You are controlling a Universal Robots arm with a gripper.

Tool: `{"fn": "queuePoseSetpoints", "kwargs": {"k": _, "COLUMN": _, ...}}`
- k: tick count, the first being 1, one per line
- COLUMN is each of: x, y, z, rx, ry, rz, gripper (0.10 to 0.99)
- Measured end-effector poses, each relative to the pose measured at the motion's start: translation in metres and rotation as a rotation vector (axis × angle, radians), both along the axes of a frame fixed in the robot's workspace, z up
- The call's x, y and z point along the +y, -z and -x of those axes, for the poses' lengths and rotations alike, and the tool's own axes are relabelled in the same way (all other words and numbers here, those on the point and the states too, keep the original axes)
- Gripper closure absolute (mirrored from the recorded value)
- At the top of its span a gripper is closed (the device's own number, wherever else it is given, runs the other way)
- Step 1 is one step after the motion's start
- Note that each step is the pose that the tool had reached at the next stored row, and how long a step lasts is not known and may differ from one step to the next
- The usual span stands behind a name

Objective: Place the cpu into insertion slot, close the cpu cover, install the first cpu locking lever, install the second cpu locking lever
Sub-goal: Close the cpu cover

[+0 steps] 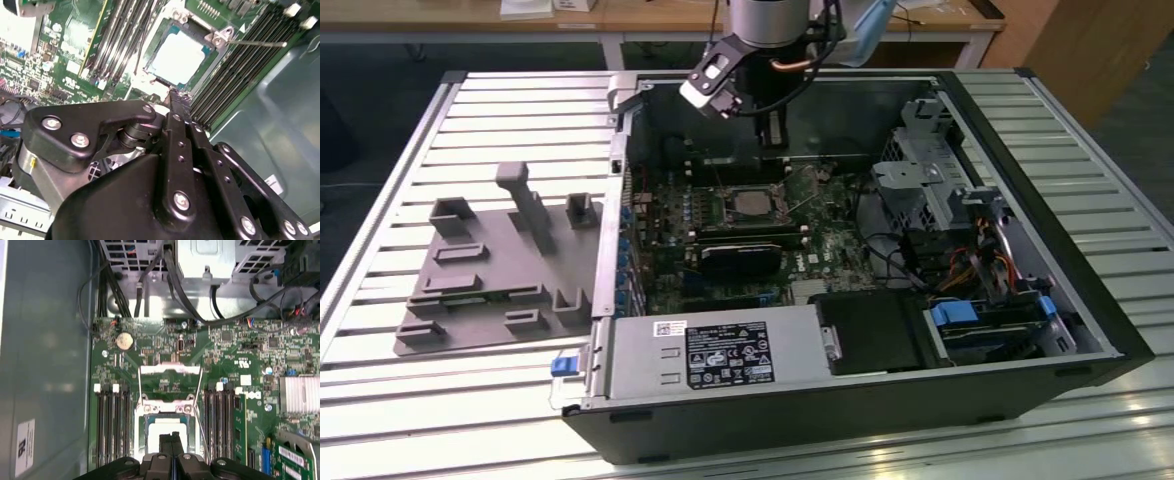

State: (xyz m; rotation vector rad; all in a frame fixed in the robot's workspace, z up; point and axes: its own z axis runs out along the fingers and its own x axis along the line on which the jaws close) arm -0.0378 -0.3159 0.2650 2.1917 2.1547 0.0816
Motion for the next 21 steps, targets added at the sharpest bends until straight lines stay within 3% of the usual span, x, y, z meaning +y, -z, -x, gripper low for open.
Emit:
{"fn": "queuePoseSetpoints", "kwargs": {"k": 12, "x": 0.0, "y": 0.0001, "z": -0.0226, "rx": 0.0004, "ry": 0.0, "rz": 0.0, "gripper": 0.984}}
{"fn": "queuePoseSetpoints", "kwargs": {"k": 21, "x": 0.0, "y": 0.0002, "z": -0.0458, "rx": 0.001, "ry": 0.0, "rz": 0.0, "gripper": 0.984}}
